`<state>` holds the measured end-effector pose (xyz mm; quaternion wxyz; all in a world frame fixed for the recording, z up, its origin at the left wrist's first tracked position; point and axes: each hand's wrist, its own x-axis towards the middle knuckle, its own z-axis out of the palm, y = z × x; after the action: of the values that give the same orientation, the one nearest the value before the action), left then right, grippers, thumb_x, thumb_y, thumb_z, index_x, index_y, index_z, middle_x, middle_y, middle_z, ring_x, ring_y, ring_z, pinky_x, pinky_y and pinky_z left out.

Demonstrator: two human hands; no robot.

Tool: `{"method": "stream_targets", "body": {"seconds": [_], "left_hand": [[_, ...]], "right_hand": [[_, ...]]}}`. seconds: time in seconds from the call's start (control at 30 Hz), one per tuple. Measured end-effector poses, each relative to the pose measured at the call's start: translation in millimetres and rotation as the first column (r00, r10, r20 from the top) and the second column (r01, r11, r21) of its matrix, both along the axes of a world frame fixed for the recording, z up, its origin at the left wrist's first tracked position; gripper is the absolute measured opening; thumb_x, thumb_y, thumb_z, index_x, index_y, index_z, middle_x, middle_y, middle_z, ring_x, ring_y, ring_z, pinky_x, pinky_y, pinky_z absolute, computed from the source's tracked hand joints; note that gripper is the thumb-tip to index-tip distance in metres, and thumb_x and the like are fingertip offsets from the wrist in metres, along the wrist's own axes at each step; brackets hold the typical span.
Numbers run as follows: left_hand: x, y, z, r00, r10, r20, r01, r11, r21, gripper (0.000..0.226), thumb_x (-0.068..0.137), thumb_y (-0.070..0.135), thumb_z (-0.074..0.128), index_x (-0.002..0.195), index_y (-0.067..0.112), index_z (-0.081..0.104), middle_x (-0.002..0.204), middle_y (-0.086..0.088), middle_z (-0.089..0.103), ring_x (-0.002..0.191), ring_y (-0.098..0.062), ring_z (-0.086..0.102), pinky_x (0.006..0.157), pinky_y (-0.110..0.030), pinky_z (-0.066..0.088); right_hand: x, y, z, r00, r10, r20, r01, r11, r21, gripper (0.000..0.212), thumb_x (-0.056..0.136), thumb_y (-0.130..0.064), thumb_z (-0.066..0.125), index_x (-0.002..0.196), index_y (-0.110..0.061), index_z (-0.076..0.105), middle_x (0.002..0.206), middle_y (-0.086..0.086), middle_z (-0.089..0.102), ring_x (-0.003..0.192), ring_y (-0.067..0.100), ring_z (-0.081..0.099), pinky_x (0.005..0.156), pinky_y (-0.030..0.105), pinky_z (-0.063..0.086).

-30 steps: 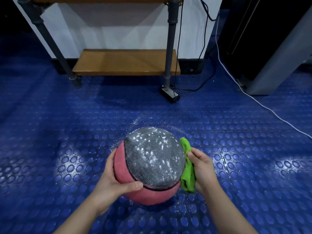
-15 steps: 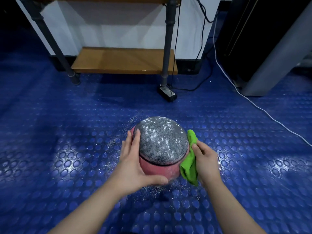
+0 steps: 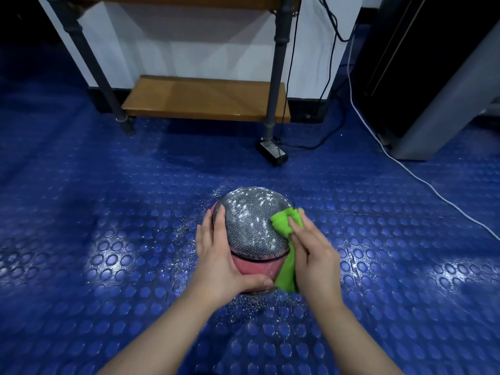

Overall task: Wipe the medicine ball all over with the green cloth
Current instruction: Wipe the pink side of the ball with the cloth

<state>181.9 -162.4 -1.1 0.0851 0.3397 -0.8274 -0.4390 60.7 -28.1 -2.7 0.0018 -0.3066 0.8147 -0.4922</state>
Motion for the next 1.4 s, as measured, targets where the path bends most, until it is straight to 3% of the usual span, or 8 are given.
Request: {"method": "stream_targets", "body": {"seconds": [0.1,0.2,0.5,0.7,0.93,1.13,1.33,1.4], "left_hand": [[2.6,-0.1,0.1,1.000,-0.008,0.004,0.008,1.000,-0.015,0.160,0.031,0.068,0.088,0.150,0.043,-0.017,0.157,0.022,-0.021,0.150,-0.014,-0.012,0.123,-0.048,0.009],[-0.4,-0.7,3.0,1.000,-0.010,0.024,0.011,1.000,-0.022,0.161,0.033,0.064,0.090,0.151,0.042,-0.017,0.155,0.024,-0.022,0.150,-0.016,-0.014,0.123,-0.050,0.009],[-13.0,-1.1,4.9,0.994,-0.091,0.067,0.097,0.992,-0.084,0.158,0.037,0.064,0.089,0.152,0.039,-0.018,0.156,0.022,-0.022,0.150,-0.020,-0.015,0.122,-0.052,0.011],[-17.9,-5.8,8.6,0.991,-0.096,0.095,0.102,0.993,-0.061,0.163,0.033,0.062,0.091,0.152,0.038,-0.017,0.158,0.017,-0.022,0.150,-0.023,-0.016,0.122,-0.052,0.009],[-5.7,-4.3,1.2,0.991,-0.112,0.069,0.117,0.990,-0.082,0.160,0.031,0.066,0.086,0.148,0.046,-0.021,0.154,0.026,-0.026,0.150,-0.016,-0.015,0.122,-0.053,0.013],[-4.2,-2.6,4.0,0.990,-0.127,0.069,0.130,0.991,-0.043,0.161,0.031,0.066,0.087,0.150,0.045,-0.019,0.153,0.029,-0.026,0.149,-0.011,-0.016,0.122,-0.043,0.008],[1.3,-24.8,36.0,0.989,-0.133,-0.071,0.149,0.936,0.320,0.131,0.040,0.091,0.066,0.153,0.043,0.021,0.158,0.018,0.014,0.146,-0.002,0.017,0.123,-0.036,0.016],[-6.9,-17.1,41.7,0.992,-0.123,0.006,0.118,0.969,0.219,0.135,0.037,0.095,0.058,0.154,0.040,0.018,0.155,0.018,0.016,0.145,-0.008,0.020,0.122,-0.039,0.020]], "right_hand": [[-20.3,-15.2,16.0,0.974,-0.065,0.215,0.053,0.997,0.060,0.030,0.094,-0.006,0.056,0.121,-0.016,0.066,0.133,-0.006,0.056,0.126,0.000,0.045,0.095,-0.008,0.021],[-22.1,-18.9,17.1,0.955,-0.095,0.281,0.077,0.994,0.075,0.030,0.095,-0.010,0.054,0.122,-0.017,0.066,0.132,-0.006,0.059,0.125,0.002,0.047,0.094,-0.007,0.022],[26.1,7.4,4.4,0.975,-0.162,0.155,0.163,0.987,0.005,0.034,0.092,-0.002,0.057,0.121,-0.018,0.065,0.132,-0.010,0.055,0.128,0.003,0.046,0.099,-0.004,0.022],[25.9,21.9,-4.5,1.000,0.008,-0.011,-0.008,1.000,0.010,0.044,0.088,0.005,0.061,0.126,-0.019,0.061,0.139,-0.008,0.050,0.132,0.018,0.048,0.110,0.025,0.035],[-17.4,-6.4,41.9,0.983,-0.127,0.136,0.128,0.992,-0.004,0.032,0.093,-0.012,0.060,0.125,-0.016,0.064,0.133,-0.003,0.056,0.126,0.002,0.046,0.101,-0.002,0.021],[-17.5,-12.5,44.2,0.917,-0.031,0.397,-0.017,0.993,0.117,0.049,0.099,-0.024,0.047,0.147,-0.029,0.036,0.145,-0.011,0.044,0.132,0.009,0.041,0.113,0.032,0.031],[-15.0,-10.6,36.3,0.960,-0.102,0.260,0.060,0.985,0.164,0.036,0.092,-0.018,0.059,0.127,-0.019,0.055,0.120,-0.008,0.054,0.115,0.012,0.050,0.102,0.031,0.039],[-10.4,-12.5,35.5,0.971,-0.098,0.219,0.075,0.991,0.110,0.031,0.090,-0.015,0.061,0.121,-0.019,0.057,0.115,-0.007,0.053,0.111,0.011,0.050,0.097,0.024,0.038]]}}
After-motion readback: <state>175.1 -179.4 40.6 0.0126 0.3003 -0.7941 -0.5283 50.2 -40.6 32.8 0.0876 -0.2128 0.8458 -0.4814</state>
